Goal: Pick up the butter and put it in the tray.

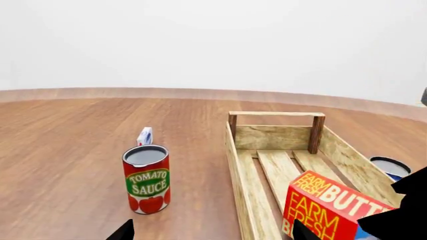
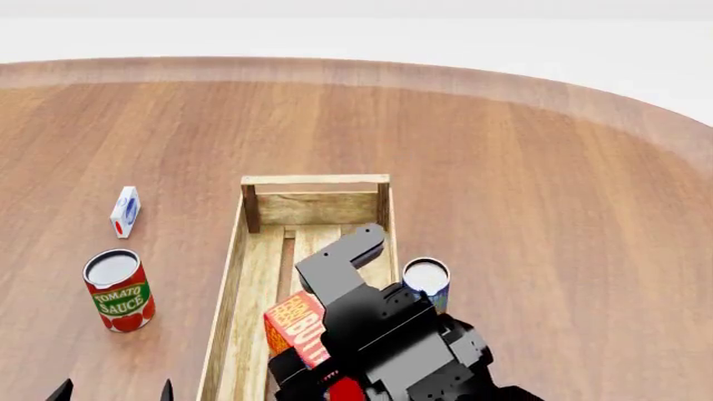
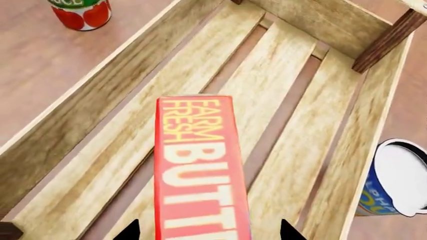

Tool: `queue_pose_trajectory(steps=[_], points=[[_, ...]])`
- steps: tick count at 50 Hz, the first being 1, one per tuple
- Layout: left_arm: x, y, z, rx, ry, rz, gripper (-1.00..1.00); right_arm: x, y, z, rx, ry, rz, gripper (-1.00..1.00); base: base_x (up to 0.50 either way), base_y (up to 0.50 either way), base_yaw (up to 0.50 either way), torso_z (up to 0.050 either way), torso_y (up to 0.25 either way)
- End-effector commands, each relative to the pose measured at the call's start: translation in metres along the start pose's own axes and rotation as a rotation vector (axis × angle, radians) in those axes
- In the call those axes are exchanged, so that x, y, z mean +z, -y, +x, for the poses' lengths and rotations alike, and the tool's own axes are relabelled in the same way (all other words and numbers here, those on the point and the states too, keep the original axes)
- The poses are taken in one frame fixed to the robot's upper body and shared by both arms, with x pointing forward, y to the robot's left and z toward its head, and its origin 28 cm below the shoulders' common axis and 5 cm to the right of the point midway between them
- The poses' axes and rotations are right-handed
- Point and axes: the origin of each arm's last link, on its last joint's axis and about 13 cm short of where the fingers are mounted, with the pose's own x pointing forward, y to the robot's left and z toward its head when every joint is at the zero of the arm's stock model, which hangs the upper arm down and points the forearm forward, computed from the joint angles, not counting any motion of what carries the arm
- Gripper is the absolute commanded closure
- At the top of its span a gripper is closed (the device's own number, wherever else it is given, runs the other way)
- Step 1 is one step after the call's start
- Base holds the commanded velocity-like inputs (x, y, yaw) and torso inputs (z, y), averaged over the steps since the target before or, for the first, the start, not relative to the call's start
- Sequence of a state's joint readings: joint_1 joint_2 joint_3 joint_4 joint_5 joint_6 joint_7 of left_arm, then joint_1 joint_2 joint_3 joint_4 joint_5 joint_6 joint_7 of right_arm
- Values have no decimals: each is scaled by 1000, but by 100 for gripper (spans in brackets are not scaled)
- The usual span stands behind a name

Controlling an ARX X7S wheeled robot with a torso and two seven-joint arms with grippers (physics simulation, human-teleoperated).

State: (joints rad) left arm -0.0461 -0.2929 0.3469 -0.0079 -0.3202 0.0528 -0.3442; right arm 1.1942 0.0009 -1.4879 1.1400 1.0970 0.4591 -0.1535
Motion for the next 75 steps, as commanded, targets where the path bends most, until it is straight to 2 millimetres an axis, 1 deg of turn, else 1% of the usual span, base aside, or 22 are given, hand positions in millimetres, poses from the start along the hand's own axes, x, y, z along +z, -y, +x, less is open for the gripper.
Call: queue_pose_trajectory(steps=[1,3,7,14,19,20,23,26,29,30,33,34,36,42,47,48,54,55,59,62,67,75], points=[[0,1,0,2,0,0,-100,32,8,-18,-4,64,-8,-100,0,0,0,0,0],[-1,2,0,3,0,0,-100,35,9,-37,2,95,-21,-100,0,0,0,0,0],[-1,2,1,2,-1,1,-100,37,8,-59,1,138,-25,-100,0,0,0,0,0],[-2,2,2,2,-2,3,-100,32,9,-71,16,209,-17,-100,0,0,0,0,0],[-2,2,3,4,0,-1,-100,22,10,-79,-78,320,13,-100,0,0,0,0,0],[-1,2,3,5,0,-1,-100,18,13,-82,-159,386,18,-100,0,0,0,0,0],[-1,5,1,4,2,0,-100,13,14,-94,-121,466,97,-100,0,0,0,0,0],[1,6,0,3,4,-1,-100,5,15,-107,-155,590,148,-100,0,0,0,0,0],[1,6,0,4,5,-2,-100,-4,10,-118,-130,675,197,-100,0,0,0,0,0],[1,5,0,3,5,-3,-100,-11,5,-119,-158,723,207,-100,0,0,0,0,0],[2,3,0,3,8,-4,-100,-23,-3,-119,-206,773,202,-100,0,0,0,0,0],[3,2,1,4,11,-6,-100,-35,-9,-118,-246,801,184,-100,0,0,0,0,0],[4,1,2,6,14,-9,-100,-45,-15,-118,-271,830,200,-100,0,0,0,0,0],[4,-2,5,11,19,-12,-100,-69,-22,-117,-359,883,209,-100,0,0,0,0,0],[5,-3,6,11,25,-10,-100,-77,-29,-123,-395,927,194,-100,0,0,0,0,0],[5,-3,7,11,27,-10,-100,-80,-31,-124,-436,952,176,-100,0,0,0,0,0],[7,-4,4,13,45,-2,-100,-90,-42,-124,-475,990,135,-100,0,0,0,0,0],[7,-4,4,16,54,5,-100,-91,-44,-125,-515,1015,121,-100,0,0,0,0,0],[9,-5,4,15,57,3,-100,-97,-47,-129,-539,1093,131,-100,0,0,0,0,0],[9,-6,4,15,59,4,-100,-101,-50,-128,-562,1119,130,-100,0,0,0,0,0],[12,-6,3,14,67,2,-100,-117,-61,-120,-652,1165,61,-100,0,0,0,0,0],[14,-7,0,7,76,0,-100,-120,-62,-119,-708,1190,36,-100,0,0,0,0,0]])
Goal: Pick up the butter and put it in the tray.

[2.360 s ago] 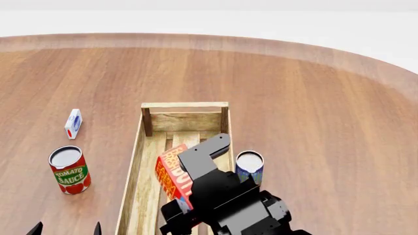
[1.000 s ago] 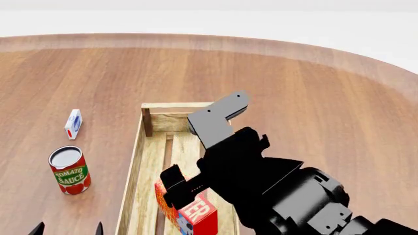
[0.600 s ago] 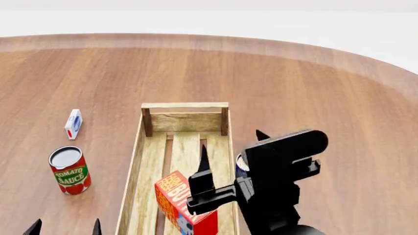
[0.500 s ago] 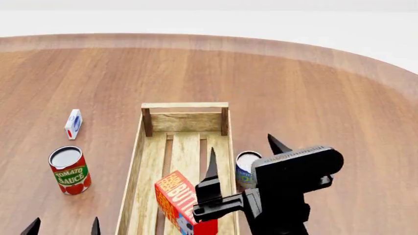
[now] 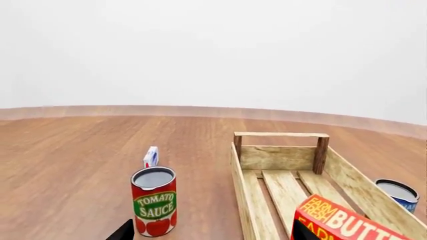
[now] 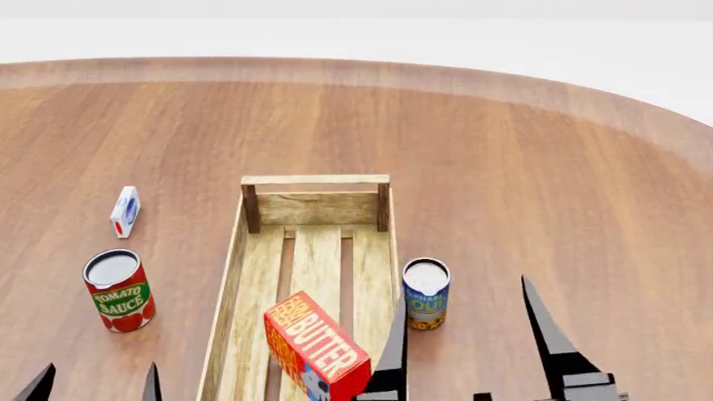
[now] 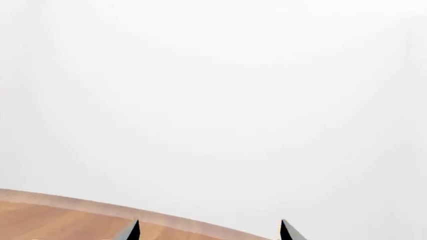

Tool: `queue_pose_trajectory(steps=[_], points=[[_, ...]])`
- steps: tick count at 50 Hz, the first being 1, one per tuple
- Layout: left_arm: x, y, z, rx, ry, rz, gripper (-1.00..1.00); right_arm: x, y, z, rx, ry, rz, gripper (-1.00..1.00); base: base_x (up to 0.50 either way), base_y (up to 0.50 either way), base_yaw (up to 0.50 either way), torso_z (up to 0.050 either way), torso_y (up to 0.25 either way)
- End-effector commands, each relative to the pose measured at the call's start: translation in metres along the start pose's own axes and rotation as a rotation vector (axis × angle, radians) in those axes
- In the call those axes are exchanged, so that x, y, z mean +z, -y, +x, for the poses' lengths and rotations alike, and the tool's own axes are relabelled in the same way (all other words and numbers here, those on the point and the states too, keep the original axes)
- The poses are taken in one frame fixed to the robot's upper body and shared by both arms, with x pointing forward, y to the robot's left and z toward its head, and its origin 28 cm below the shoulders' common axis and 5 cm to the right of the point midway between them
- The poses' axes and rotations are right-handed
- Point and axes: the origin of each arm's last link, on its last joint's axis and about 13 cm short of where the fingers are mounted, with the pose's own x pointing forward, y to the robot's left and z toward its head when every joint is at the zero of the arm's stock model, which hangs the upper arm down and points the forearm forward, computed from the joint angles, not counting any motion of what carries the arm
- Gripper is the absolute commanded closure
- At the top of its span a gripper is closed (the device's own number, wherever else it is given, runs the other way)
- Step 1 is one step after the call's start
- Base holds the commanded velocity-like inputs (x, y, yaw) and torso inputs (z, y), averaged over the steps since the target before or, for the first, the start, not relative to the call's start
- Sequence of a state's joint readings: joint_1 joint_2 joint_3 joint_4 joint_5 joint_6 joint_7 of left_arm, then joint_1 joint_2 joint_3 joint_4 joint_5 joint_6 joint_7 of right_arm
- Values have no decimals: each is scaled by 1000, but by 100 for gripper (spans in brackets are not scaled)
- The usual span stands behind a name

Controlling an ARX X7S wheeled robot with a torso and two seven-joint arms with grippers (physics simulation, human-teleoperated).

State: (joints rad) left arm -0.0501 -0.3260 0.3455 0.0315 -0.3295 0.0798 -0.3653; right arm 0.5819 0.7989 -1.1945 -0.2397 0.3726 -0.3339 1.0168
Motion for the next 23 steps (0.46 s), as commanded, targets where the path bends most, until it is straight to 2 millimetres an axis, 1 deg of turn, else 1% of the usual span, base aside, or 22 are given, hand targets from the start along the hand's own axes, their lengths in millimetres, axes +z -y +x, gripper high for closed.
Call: queue_pose_trajectory(steps=[1,4,15,23], points=[[4,-1,-3,-5,15,-2,-100,-5,-2,-16,-63,91,-48,-100,0,0,0,0,0],[3,-1,-3,-8,16,0,-100,-4,-2,-16,-65,96,-50,-100,0,0,0,0,0],[5,1,-6,-8,20,-3,-100,-10,-4,-20,-83,150,-157,-100,0,0,0,0,0],[5,1,-6,-7,25,-4,-100,-10,-4,-21,-85,171,-168,-100,0,0,0,0,0]])
